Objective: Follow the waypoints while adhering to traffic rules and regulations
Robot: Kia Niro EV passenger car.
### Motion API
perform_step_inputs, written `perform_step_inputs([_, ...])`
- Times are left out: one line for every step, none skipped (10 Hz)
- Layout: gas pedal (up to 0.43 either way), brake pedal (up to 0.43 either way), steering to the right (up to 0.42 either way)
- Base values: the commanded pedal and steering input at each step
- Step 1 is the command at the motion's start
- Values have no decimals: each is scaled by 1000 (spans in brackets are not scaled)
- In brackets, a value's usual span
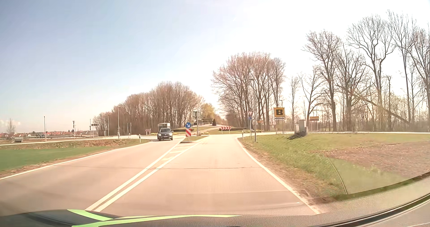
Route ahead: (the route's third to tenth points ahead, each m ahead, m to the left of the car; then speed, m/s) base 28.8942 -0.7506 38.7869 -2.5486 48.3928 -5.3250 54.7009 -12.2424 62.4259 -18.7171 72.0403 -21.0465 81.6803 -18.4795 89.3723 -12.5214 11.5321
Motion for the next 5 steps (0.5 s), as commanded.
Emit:
perform_step_inputs([0, 116, 1])
perform_step_inputs([0, 116, 1])
perform_step_inputs([0, 122, 1])
perform_step_inputs([0, 134, 1])
perform_step_inputs([0, 152, 1])
